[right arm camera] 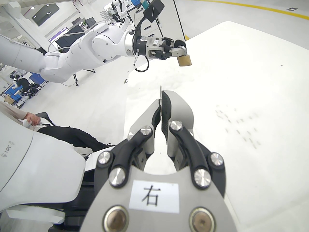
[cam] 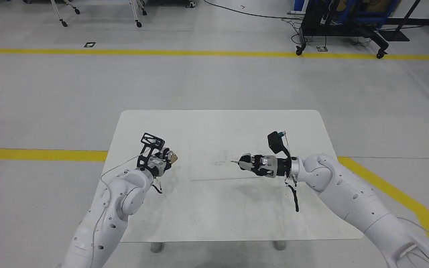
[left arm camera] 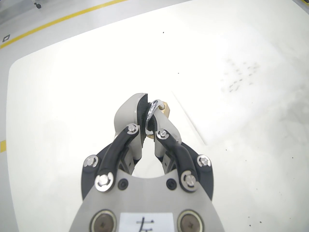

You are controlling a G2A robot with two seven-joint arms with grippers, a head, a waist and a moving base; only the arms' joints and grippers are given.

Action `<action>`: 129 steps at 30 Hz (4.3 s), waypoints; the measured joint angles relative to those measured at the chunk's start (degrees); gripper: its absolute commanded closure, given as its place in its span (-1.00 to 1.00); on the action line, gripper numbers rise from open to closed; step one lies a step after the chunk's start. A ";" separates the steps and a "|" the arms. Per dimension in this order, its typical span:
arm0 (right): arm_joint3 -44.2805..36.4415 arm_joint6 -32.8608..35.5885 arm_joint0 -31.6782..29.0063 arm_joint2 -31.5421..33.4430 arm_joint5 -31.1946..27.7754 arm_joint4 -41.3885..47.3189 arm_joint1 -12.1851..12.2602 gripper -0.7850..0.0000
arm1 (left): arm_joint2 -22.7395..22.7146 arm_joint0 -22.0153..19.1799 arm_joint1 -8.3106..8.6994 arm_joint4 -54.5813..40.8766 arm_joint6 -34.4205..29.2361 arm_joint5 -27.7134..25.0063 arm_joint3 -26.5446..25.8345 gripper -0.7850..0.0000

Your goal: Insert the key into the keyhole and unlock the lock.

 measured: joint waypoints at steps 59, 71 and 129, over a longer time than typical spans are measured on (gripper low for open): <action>9.87 -14.30 3.07 -5.96 0.00 15.49 -13.91 1.00 | 19.85 -45.27 -16.99 -99.37 -52.73 -1.39 65.04 1.00; 8.33 -16.90 2.40 -0.62 4.69 4.64 -12.62 1.00 | 22.41 -44.82 -17.39 -92.51 -42.07 9.51 60.79 1.00; -38.16 14.05 -22.50 0.45 58.19 -125.76 -9.15 1.00 | 13.33 -34.64 -13.56 -90.95 -28.10 15.84 42.46 1.00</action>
